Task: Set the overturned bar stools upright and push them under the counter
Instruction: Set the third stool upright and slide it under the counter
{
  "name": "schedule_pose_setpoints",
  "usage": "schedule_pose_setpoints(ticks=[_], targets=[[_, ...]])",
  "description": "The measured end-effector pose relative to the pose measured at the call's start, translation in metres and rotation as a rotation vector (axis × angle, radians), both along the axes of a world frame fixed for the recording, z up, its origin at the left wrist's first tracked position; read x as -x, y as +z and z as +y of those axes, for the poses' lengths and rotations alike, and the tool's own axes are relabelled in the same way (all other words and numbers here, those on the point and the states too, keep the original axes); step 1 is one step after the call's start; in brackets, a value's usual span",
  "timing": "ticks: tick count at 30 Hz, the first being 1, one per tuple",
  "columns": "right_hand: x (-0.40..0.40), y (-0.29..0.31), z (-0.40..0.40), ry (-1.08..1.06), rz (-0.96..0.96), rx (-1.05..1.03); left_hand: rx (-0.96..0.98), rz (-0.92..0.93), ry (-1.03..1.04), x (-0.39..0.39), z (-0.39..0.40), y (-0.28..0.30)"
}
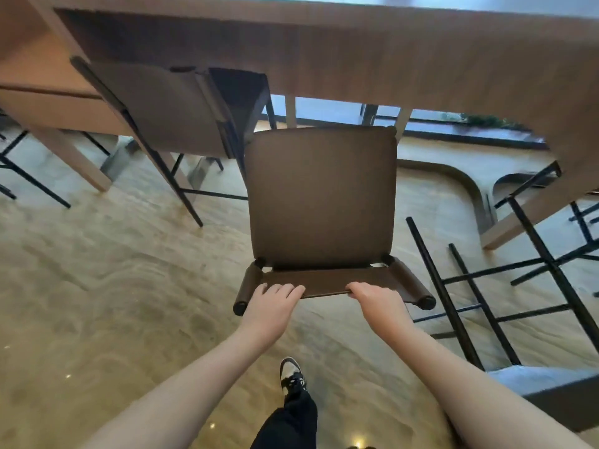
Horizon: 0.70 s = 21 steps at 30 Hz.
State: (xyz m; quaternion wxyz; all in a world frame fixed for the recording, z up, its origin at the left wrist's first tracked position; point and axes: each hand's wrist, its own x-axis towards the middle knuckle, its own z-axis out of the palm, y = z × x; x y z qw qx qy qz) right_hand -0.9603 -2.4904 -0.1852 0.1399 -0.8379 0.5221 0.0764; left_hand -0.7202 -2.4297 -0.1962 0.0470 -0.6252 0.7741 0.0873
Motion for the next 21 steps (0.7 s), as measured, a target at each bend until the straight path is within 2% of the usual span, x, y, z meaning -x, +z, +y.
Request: schedule_pose_setpoints(ticks=[4,7,10,12,18,21], targets=[[-0.008,0.015,-0.034,-0.014,-0.013,0.029,0.25,0.081,-0.108,-0.028,-0.033,0.012],[-0.016,0.028,-0.059,-0.005,-0.011,0.036,0.263,0.145,-0.162,-0.038,-0.06,0.026],[-0.025,0.04,-0.087,0.01,-0.022,0.078,0.31,0.125,-0.184,-0.052,-0.092,0.038],[-0.031,0.048,-0.108,0.019,-0.018,0.107,0.289,0.083,-0.205,-0.061,-0.116,0.046],[-0.051,0.076,-0.186,0.074,0.053,0.153,0.034,-0.059,-0.15,-0.087,-0.203,0.073],[-0.058,0.088,-0.23,0.11,0.022,0.167,0.001,-0.046,-0.083,-0.097,-0.249,0.086]])
